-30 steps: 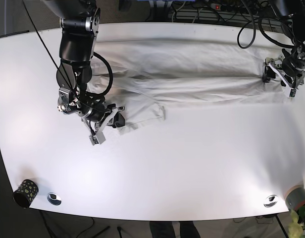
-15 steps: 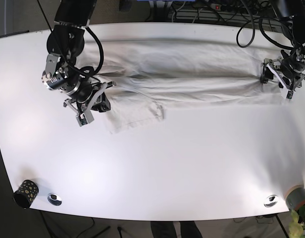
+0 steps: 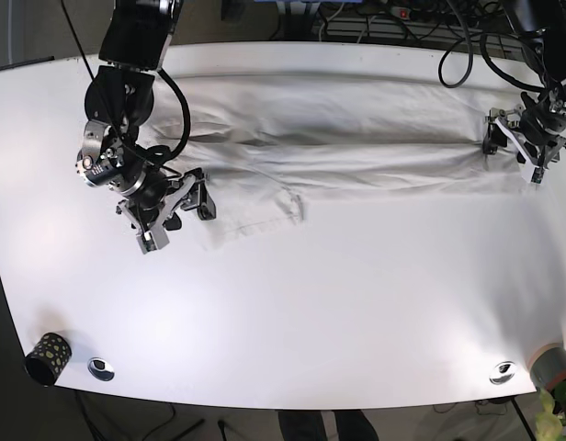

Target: Fold the T-shirt properly

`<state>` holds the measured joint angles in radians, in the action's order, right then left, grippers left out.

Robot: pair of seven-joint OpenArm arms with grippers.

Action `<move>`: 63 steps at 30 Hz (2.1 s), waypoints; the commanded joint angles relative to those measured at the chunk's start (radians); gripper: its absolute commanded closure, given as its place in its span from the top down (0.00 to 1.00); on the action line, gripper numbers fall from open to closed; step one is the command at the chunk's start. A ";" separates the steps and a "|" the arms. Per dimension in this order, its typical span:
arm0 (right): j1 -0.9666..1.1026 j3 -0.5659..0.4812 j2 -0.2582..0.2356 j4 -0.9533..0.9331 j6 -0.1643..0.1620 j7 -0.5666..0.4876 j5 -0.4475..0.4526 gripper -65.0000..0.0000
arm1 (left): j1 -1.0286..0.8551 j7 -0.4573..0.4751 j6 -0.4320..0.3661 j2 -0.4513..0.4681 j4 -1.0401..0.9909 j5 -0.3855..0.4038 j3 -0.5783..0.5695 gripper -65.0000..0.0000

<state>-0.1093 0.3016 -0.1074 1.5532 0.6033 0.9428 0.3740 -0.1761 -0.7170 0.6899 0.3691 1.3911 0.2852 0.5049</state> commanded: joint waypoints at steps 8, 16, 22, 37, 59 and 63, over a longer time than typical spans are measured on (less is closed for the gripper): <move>-0.183 -0.002 -0.028 -0.293 0.008 -0.023 0.015 0.65 | 0.000 -0.026 0.008 0.009 0.004 -0.007 -0.001 0.68; -0.238 -0.002 -0.027 -0.449 0.008 -0.071 0.015 0.64 | 0.000 -0.026 0.008 0.009 0.004 -0.007 -0.001 0.68; -0.240 -0.003 0.005 -0.454 0.007 -0.075 0.012 0.60 | 0.000 -0.026 0.008 0.006 0.004 -0.007 -0.001 0.68; -0.221 -0.003 0.004 -0.448 0.007 -0.173 0.020 0.00 | 0.000 -0.026 0.008 0.009 0.004 -0.007 -0.001 0.68; 0.245 0.041 0.073 0.329 0.005 0.028 0.024 0.00 | 0.000 -0.026 0.008 0.009 0.004 -0.008 -0.002 0.68; 0.306 0.078 0.100 0.344 0.007 0.025 0.024 0.00 | 0.002 -0.026 0.008 0.011 0.004 -0.008 -0.028 0.68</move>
<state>0.1925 0.3676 -0.0139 1.8736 0.6052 0.9897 0.3878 -0.1745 -0.7170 0.6899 0.3706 1.3911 0.2848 0.4900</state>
